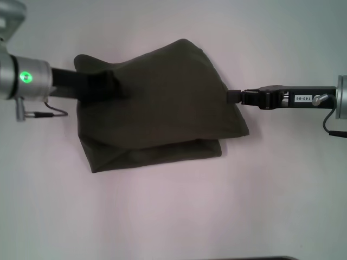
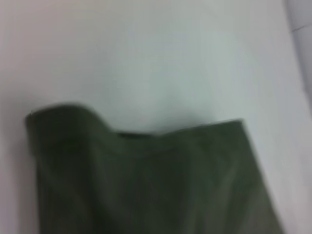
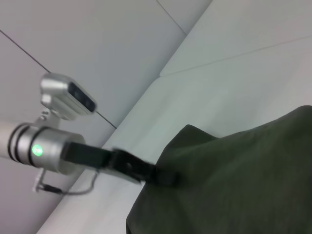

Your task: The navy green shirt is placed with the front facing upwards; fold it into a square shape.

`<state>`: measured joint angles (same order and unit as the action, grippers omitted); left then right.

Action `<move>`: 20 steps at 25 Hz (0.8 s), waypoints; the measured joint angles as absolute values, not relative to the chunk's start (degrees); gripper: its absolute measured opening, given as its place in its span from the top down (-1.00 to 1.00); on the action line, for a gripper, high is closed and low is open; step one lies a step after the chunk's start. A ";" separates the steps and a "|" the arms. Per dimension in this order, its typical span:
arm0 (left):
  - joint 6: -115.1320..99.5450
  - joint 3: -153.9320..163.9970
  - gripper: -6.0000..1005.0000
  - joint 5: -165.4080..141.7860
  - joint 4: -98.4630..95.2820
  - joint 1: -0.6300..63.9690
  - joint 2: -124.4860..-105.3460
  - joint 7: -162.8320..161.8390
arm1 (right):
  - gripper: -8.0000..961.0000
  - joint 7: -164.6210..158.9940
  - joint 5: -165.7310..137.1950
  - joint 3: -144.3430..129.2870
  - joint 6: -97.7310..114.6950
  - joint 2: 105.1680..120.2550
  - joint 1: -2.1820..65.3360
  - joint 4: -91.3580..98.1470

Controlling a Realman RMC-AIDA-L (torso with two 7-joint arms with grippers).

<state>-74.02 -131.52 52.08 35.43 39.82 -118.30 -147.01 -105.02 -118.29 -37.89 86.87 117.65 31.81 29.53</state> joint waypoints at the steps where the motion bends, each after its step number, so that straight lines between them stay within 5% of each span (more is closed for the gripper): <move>1: -75.38 -132.53 0.99 52.61 36.92 39.26 -118.32 -146.93 | 0.99 -105.02 -118.30 -37.89 86.90 117.63 31.78 29.53; 20: -69.93 -133.40 0.99 47.62 33.84 41.14 -117.24 -151.04 | 0.98 -105.15 -118.30 -37.88 86.85 117.51 31.62 29.53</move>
